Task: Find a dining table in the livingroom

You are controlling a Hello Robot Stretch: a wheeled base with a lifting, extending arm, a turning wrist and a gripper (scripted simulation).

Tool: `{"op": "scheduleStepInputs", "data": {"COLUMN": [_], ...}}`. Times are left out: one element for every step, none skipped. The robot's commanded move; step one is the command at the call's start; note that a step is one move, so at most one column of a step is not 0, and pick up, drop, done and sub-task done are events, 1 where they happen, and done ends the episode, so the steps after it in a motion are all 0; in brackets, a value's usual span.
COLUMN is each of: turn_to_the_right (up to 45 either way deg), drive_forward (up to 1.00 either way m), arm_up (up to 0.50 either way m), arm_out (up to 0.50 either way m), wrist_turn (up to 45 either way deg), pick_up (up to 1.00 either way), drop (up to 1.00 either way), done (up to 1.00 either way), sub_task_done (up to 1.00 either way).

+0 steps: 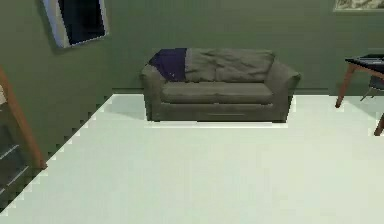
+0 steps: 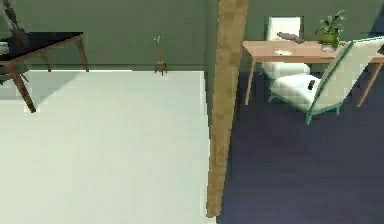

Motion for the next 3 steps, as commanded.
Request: {"op": "scheduleStepInputs", "data": {"turn_to_the_right": [45.0,0.0,3.0], "drive_forward": [0.0,1.0,0.0], "arm_up": [0.0,0.0,0.0], "arm_out": [0.0,0.0,0.0], "wrist_turn": [0.0,0.0,0.0], "pick_up": [0.0,0.0,0.0], "drop": [0.0,0.0,0.0], "done": [0.0,0.0,0.0], "sub_task_done": [0.0,0.0,0.0]}}
